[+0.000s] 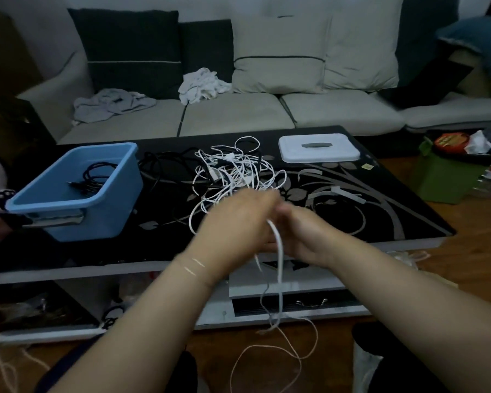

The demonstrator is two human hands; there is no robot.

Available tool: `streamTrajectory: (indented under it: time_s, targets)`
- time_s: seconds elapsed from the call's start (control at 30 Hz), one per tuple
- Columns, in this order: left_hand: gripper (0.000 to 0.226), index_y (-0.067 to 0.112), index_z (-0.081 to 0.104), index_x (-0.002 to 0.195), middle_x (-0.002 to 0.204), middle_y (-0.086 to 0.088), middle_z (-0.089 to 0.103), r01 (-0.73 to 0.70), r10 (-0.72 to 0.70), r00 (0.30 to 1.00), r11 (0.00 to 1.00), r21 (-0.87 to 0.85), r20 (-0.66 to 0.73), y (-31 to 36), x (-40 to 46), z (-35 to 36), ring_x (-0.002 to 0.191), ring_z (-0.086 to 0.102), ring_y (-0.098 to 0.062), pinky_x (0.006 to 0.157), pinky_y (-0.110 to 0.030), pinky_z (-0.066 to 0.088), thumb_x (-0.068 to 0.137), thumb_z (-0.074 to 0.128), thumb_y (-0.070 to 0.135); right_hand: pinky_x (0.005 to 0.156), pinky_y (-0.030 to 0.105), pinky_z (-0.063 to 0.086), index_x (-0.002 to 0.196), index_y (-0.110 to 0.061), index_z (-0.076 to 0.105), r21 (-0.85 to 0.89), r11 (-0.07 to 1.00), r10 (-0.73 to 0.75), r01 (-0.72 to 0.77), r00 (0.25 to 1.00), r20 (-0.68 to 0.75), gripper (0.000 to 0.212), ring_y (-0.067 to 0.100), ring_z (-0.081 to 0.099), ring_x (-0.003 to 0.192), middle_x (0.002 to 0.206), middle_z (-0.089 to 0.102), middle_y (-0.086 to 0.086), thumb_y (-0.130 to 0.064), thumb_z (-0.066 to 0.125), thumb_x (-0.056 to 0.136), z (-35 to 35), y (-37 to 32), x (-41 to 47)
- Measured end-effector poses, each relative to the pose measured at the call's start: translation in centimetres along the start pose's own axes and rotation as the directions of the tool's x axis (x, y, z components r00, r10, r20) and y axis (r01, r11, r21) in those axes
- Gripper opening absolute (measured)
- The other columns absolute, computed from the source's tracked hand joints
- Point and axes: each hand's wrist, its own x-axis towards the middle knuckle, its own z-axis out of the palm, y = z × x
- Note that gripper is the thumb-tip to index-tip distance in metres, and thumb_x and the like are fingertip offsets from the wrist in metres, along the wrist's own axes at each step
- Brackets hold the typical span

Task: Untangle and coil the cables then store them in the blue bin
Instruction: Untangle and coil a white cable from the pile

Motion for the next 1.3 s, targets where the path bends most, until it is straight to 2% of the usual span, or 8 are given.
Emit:
streamTrajectory:
  time_s: [0.13, 0.23, 0.4, 0.53, 0.77, 0.93, 1.1, 1.3]
  targets:
    - [0.015, 0.016, 0.061, 0.106, 0.106, -0.007, 0.063, -0.184, 0.214, 0.965, 0.964, -0.191, 0.153, 2.8, -1.0, 1.7, 0.103, 0.055, -0.026, 0.082, -0.037, 0.041, 0.094, 0.053, 0.019, 0.057, 0.024, 0.051, 0.075, -0.011, 0.070, 0.139, 0.976, 0.161, -0.170, 0.984, 0.070, 0.038, 0.011, 0.062, 0.056, 0.066, 0.063, 0.003, -0.032, 0.047, 0.098, -0.4, -0.6, 0.2]
    - [0.022, 0.017, 0.059, 0.101, 0.108, -0.006, 0.058, -0.337, 0.340, 0.940, 0.939, 0.072, -0.026, 1.0, -0.8, 3.1, 0.102, 0.049, -0.027, 0.087, -0.038, 0.040, 0.079, 0.060, 0.014, 0.041, 0.018, 0.039, 0.083, -0.015, 0.055, 0.156, 0.987, 0.061, -0.047, 0.994, -0.088, 0.024, 0.008, 0.048, 0.048, 0.064, 0.046, 0.000, -0.007, 0.037, 0.097, -0.8, -0.6, 1.5]
    - [0.066, 0.019, 0.051, 0.123, 0.132, -0.004, 0.048, -0.019, 0.019, 0.997, 1.000, 0.002, -0.080, -4.7, 0.1, 3.5, 0.116, 0.048, -0.024, 0.093, -0.038, 0.044, 0.066, 0.083, 0.027, 0.037, 0.014, 0.023, 0.090, -0.018, 0.060, -0.407, 0.894, -0.216, 0.186, 0.976, -0.029, 0.024, 0.003, 0.030, 0.041, 0.056, 0.043, -0.010, -0.016, 0.039, 0.102, -1.1, -1.7, -0.2]
    - [0.042, 0.029, 0.059, 0.128, 0.125, -0.001, 0.049, 0.174, -0.172, 0.985, 0.957, -0.231, 0.029, -7.4, 0.0, 4.0, 0.110, 0.055, -0.020, 0.089, -0.033, 0.047, 0.087, 0.067, 0.028, 0.065, 0.004, 0.037, 0.098, -0.004, 0.065, -0.689, 0.540, -0.344, 0.484, 0.874, 0.344, 0.019, -0.014, 0.052, 0.067, 0.070, 0.057, -0.021, -0.004, 0.046, 0.098, 1.6, -1.5, -2.9]
    - [0.023, 0.018, 0.068, 0.101, 0.102, -0.011, 0.063, 0.510, -0.534, 0.845, 0.793, -0.332, 0.023, -11.0, 0.7, 4.7, 0.095, 0.062, -0.032, 0.085, -0.036, 0.048, 0.097, 0.052, 0.032, 0.074, 0.016, 0.042, 0.111, -0.010, 0.065, -0.754, 0.547, 0.189, 0.365, 0.823, 0.535, 0.024, 0.002, 0.051, 0.072, 0.073, 0.055, -0.007, -0.013, 0.044, 0.101, 1.0, -1.7, -3.8]
    - [0.022, 0.024, 0.067, 0.105, 0.102, 0.004, 0.070, 0.466, -0.545, 0.833, 0.594, -0.656, 0.099, -9.8, 1.5, 3.5, 0.098, 0.067, -0.016, 0.092, -0.040, 0.053, 0.096, 0.052, 0.010, 0.087, 0.033, 0.049, 0.121, -0.009, 0.060, -0.906, 0.420, 0.384, 0.058, 0.893, 0.235, 0.028, 0.013, 0.062, 0.088, 0.103, 0.069, 0.004, -0.013, 0.038, 0.103, -1.7, -1.0, -1.9]
    - [0.031, 0.012, 0.070, 0.108, 0.099, 0.007, 0.070, 0.460, -0.417, 0.874, 0.545, -0.701, 0.249, -7.2, 1.6, 3.3, 0.076, 0.061, 0.010, 0.072, -0.009, 0.048, 0.093, 0.046, -0.001, 0.078, 0.029, 0.050, 0.126, -0.004, 0.052, -0.400, 0.917, -0.064, 0.005, 0.989, -0.134, 0.038, 0.016, 0.063, 0.080, 0.108, 0.067, 0.012, -0.027, 0.030, 0.105, -1.1, -0.9, 1.0]
    - [0.005, 0.011, 0.063, 0.089, 0.089, -0.008, 0.070, 0.460, -0.476, 0.838, 0.351, -0.816, 0.268, -5.7, 1.9, 4.7, 0.077, 0.064, -0.009, 0.071, -0.016, 0.049, 0.092, 0.061, 0.008, 0.045, 0.021, 0.046, 0.100, -0.018, 0.059, 0.002, 1.000, 0.029, -0.029, 0.994, -0.105, 0.028, 0.009, 0.044, 0.045, 0.064, 0.052, 0.001, -0.035, 0.037, 0.103, 1.0, -1.0, 2.1]
